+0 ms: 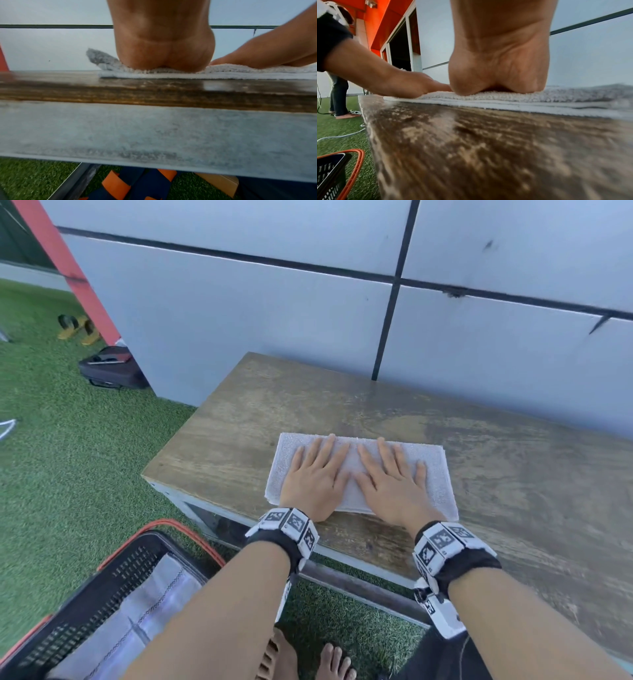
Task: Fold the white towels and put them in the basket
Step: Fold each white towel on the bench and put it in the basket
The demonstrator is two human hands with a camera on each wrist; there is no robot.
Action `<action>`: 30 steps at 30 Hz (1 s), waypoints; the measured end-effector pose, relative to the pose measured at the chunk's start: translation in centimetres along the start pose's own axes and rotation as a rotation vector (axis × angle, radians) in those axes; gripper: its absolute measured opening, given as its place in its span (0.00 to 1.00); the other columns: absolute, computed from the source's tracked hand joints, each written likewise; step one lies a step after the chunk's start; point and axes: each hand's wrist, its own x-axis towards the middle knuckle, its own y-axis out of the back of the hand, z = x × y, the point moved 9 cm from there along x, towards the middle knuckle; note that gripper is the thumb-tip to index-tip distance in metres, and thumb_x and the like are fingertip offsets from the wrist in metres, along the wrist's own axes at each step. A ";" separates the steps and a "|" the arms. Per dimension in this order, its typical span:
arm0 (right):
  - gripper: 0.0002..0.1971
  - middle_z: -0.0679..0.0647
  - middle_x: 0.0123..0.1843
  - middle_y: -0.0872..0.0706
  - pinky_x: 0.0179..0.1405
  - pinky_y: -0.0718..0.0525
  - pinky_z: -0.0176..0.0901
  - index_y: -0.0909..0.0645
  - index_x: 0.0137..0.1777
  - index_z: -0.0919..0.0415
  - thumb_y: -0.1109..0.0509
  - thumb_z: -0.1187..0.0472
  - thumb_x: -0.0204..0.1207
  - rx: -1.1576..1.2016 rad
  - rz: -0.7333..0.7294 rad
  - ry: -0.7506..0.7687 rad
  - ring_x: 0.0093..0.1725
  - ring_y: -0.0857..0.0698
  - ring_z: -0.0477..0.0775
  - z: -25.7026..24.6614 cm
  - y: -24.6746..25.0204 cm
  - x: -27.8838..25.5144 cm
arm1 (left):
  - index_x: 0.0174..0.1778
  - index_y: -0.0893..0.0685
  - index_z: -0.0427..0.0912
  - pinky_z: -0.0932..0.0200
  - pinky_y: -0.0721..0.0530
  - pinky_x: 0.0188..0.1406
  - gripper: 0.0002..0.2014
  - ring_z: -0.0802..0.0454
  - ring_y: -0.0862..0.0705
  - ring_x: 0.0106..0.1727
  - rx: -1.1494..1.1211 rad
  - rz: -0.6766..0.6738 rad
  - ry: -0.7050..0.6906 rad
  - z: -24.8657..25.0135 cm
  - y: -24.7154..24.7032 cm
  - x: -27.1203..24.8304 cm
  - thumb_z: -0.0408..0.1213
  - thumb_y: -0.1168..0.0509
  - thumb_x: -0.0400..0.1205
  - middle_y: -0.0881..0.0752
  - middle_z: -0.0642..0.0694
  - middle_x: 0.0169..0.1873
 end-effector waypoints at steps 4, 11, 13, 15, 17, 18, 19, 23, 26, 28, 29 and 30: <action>0.30 0.43 0.88 0.70 0.82 0.72 0.62 0.63 0.86 0.34 0.63 0.34 0.85 0.011 0.048 -0.019 0.86 0.72 0.49 0.7 0.2 -0.1 | 0.88 0.56 0.55 0.47 0.62 0.86 0.29 0.51 0.60 0.88 -0.003 0.011 0.034 -1.6 0.2 -0.1 0.55 0.63 0.90 0.57 0.52 0.88; 0.31 0.47 0.89 0.69 0.85 0.67 0.57 0.63 0.88 0.43 0.65 0.37 0.86 0.003 0.112 -0.093 0.87 0.69 0.50 3.5 0.7 -0.8 | 0.88 0.59 0.51 0.49 0.63 0.86 0.30 0.54 0.63 0.87 -0.010 -0.012 0.091 -3.7 0.6 -0.7 0.56 0.65 0.90 0.60 0.51 0.87; 0.31 0.47 0.89 0.68 0.86 0.66 0.55 0.64 0.88 0.44 0.66 0.38 0.87 -0.008 0.130 -0.113 0.87 0.68 0.50 4.2 0.9 -1.2 | 0.88 0.60 0.51 0.47 0.62 0.86 0.31 0.55 0.64 0.87 -0.028 -0.020 0.110 -4.3 0.6 -1.1 0.57 0.66 0.89 0.61 0.52 0.87; 0.32 0.48 0.89 0.68 0.86 0.65 0.55 0.64 0.88 0.45 0.65 0.38 0.87 -0.013 0.134 -0.124 0.87 0.68 0.50 4.4 1.1 -1.5 | 0.88 0.61 0.51 0.46 0.62 0.86 0.31 0.56 0.66 0.86 -0.057 -0.041 0.143 -4.8 0.6 -1.4 0.58 0.66 0.89 0.62 0.53 0.87; 0.32 0.49 0.89 0.69 0.86 0.65 0.56 0.64 0.88 0.46 0.65 0.39 0.87 0.005 0.097 -0.139 0.87 0.68 0.51 4.4 1.3 -1.6 | 0.88 0.61 0.51 0.45 0.62 0.86 0.31 0.56 0.66 0.86 -0.059 -0.054 0.171 -4.9 0.7 -1.9 0.58 0.65 0.89 0.63 0.53 0.87; 0.32 0.49 0.88 0.70 0.86 0.66 0.57 0.65 0.88 0.47 0.64 0.39 0.87 0.024 0.056 -0.154 0.87 0.70 0.52 4.3 1.1 -1.5 | 0.88 0.61 0.51 0.45 0.62 0.86 0.31 0.56 0.66 0.86 -0.059 -0.051 0.183 -4.9 0.8 -2.2 0.58 0.65 0.89 0.62 0.53 0.87; 0.32 0.50 0.88 0.70 0.85 0.66 0.58 0.65 0.88 0.48 0.62 0.40 0.88 0.054 0.008 -0.166 0.86 0.70 0.53 3.9 1.0 -1.6 | 0.88 0.61 0.51 0.45 0.62 0.86 0.31 0.56 0.65 0.87 -0.063 -0.047 0.196 -4.9 0.8 -2.4 0.58 0.65 0.89 0.62 0.53 0.87; 0.20 0.56 0.72 0.35 0.74 0.35 0.54 0.33 0.71 0.56 0.47 0.46 0.85 0.114 0.169 -0.052 0.74 0.37 0.60 0.0 3.3 -3.7 | 0.88 0.61 0.51 0.43 0.61 0.86 0.32 0.54 0.64 0.87 -0.074 -0.047 0.274 -5.0 0.7 -3.2 0.58 0.63 0.89 0.61 0.52 0.87; 0.11 0.49 0.43 0.20 0.41 0.15 0.46 0.26 0.45 0.55 0.44 0.52 0.86 0.079 0.214 0.096 0.42 0.19 0.51 -3.1 3.4 -6.5 | 0.88 0.61 0.50 0.40 0.57 0.86 0.33 0.51 0.64 0.87 -0.034 -0.066 0.328 -5.0 1.0 -3.9 0.59 0.63 0.88 0.60 0.49 0.88; 0.12 0.48 0.37 0.18 0.34 0.14 0.45 0.26 0.42 0.53 0.43 0.52 0.86 0.093 0.158 0.100 0.34 0.18 0.49 -3.2 2.4 -7.2 | 0.88 0.58 0.48 0.37 0.52 0.84 0.35 0.48 0.59 0.88 0.007 -0.080 0.361 -4.9 1.6 -4.6 0.60 0.62 0.87 0.57 0.47 0.88; 0.12 0.48 0.38 0.18 0.34 0.15 0.45 0.26 0.42 0.53 0.43 0.52 0.86 0.120 0.175 0.092 0.35 0.18 0.50 -2.8 2.4 -7.3 | 0.88 0.54 0.46 0.37 0.47 0.82 0.36 0.45 0.54 0.87 0.044 -0.082 0.378 -4.7 2.1 -5.0 0.61 0.60 0.86 0.51 0.45 0.87; 0.11 0.49 0.42 0.19 0.37 0.16 0.45 0.26 0.43 0.54 0.43 0.53 0.86 0.139 0.199 0.083 0.38 0.18 0.51 -2.4 2.6 -7.3 | 0.87 0.49 0.44 0.37 0.43 0.79 0.37 0.43 0.47 0.85 0.093 -0.081 0.395 -4.4 2.8 -5.5 0.62 0.57 0.85 0.45 0.43 0.85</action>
